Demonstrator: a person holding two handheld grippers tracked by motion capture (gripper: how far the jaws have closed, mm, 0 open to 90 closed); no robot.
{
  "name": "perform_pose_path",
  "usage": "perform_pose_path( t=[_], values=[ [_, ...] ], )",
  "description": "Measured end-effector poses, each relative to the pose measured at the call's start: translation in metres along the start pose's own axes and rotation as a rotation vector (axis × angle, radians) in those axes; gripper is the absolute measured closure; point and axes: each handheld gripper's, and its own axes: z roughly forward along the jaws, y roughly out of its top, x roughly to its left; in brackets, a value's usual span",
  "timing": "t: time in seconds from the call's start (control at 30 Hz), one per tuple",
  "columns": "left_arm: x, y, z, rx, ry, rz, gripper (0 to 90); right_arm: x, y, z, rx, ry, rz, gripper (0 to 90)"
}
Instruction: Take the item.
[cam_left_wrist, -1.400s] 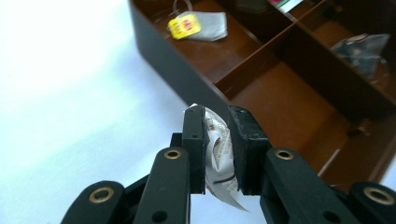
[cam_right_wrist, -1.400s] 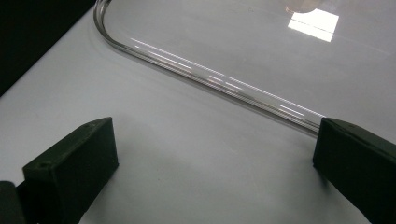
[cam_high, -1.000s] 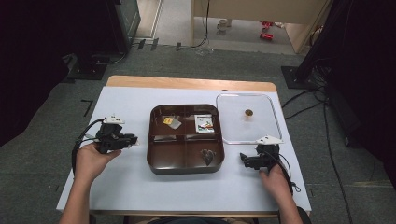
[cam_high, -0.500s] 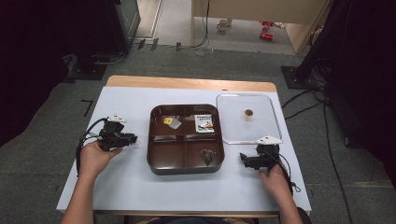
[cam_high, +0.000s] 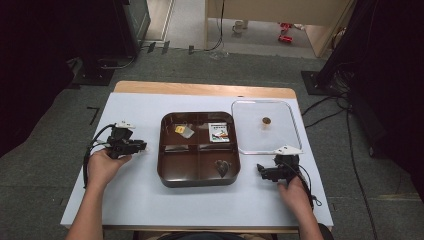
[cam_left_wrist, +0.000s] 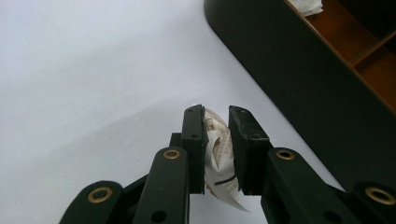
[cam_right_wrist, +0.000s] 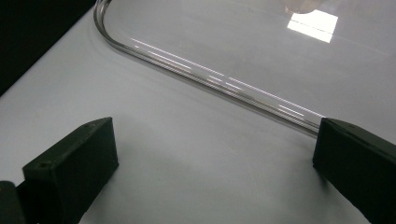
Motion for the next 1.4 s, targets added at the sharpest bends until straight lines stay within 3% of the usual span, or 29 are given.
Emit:
perform_pose_path(
  t=[0.3, 0.47, 0.63, 0.73, 1.07, 1.4],
  values=[
    [0.003, 0.000, 0.011, 0.042, -0.003, -0.002, 76.8, 0.000, 0.000, 0.000, -0.001, 0.001, 0.002, 0.0],
    [0.005, -0.001, 0.012, 0.040, -0.010, -0.001, 74.9, 0.000, 0.000, 0.000, -0.001, 0.001, 0.002, 0.0],
    [0.006, -0.001, 0.013, 0.041, -0.012, -0.014, 70.0, 0.000, 0.000, 0.000, -0.001, 0.001, 0.002, 0.0],
    [0.005, -0.001, 0.013, 0.042, -0.003, -0.016, 62.4, 0.000, 0.000, 0.000, 0.000, 0.001, 0.002, 0.0],
    [0.003, 0.000, -0.001, -0.022, 0.012, -0.015, 52.8, 0.000, 0.000, 0.000, 0.000, 0.001, 0.002, 0.0],
    [0.004, -0.009, -0.020, -0.087, 0.044, -0.008, 49.0, 0.000, 0.000, 0.000, 0.003, 0.004, 0.005, 0.0]
  ],
)
